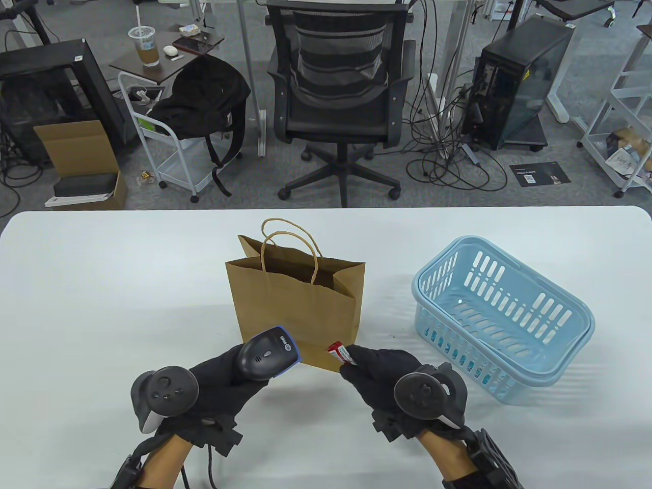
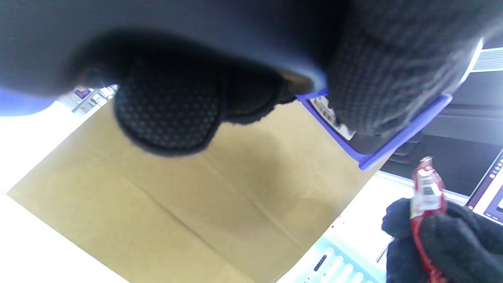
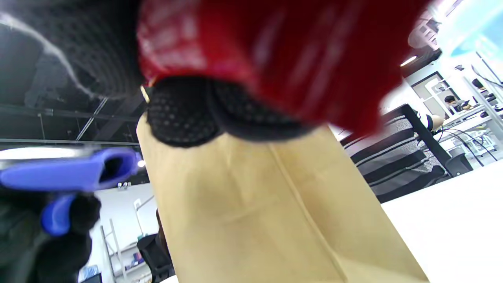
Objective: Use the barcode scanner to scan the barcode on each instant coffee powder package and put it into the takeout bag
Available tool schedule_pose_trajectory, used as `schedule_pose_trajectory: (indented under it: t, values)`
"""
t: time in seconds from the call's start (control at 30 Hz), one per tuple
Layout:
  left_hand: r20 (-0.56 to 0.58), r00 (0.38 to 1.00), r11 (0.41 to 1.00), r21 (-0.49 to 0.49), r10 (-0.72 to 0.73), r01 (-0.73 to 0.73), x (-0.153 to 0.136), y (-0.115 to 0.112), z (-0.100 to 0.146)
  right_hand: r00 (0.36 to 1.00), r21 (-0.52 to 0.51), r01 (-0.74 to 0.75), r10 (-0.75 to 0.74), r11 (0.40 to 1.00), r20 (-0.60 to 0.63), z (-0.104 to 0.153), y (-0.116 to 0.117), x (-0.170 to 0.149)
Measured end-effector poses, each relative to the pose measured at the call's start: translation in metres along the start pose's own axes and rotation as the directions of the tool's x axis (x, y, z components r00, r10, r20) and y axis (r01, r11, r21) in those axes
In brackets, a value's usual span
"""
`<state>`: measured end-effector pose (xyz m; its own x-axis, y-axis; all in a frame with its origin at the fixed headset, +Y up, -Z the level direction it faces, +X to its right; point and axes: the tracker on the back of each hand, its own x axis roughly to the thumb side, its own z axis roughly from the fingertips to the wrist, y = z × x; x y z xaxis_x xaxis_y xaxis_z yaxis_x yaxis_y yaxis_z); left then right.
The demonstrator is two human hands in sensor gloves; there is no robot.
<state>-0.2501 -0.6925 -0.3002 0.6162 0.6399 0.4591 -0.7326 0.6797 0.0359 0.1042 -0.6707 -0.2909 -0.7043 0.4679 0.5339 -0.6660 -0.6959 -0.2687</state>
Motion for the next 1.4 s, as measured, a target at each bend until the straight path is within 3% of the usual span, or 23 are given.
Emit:
schedule_pose_trajectory:
  t: [0.17, 0.47, 0.63, 1.0, 1.4]
  values:
    - [-0.019, 1.0, 1.0, 0.006, 0.015, -0.015, -0.003, 0.003, -0.001, 0.995, -0.071, 0.084, -0.087, 0.994, -0.038, -0.014, -0.028, 0.016]
    - [-0.049, 0.998, 0.999, 0.014, 0.033, -0.033, -0.007, 0.005, -0.001, 0.995, -0.223, 0.036, -0.056, 0.974, -0.083, -0.049, -0.088, 0.049]
    - [-0.043, 0.998, 0.999, 0.017, 0.038, -0.037, -0.005, 0.006, -0.002, 0.979, -0.28, 0.111, -0.154, 0.953, -0.136, -0.063, -0.104, 0.05]
    - [-0.03, 0.998, 0.998, 0.03, 0.052, -0.051, -0.003, 0.009, -0.002, 0.976, -0.379, 0.143, -0.193, 0.914, -0.098, -0.068, -0.101, 0.061]
    - [-0.026, 0.999, 0.999, 0.025, 0.046, -0.045, -0.004, 0.009, -0.002, 0.979, -0.369, 0.111, -0.165, 0.923, -0.119, -0.077, -0.085, 0.06]
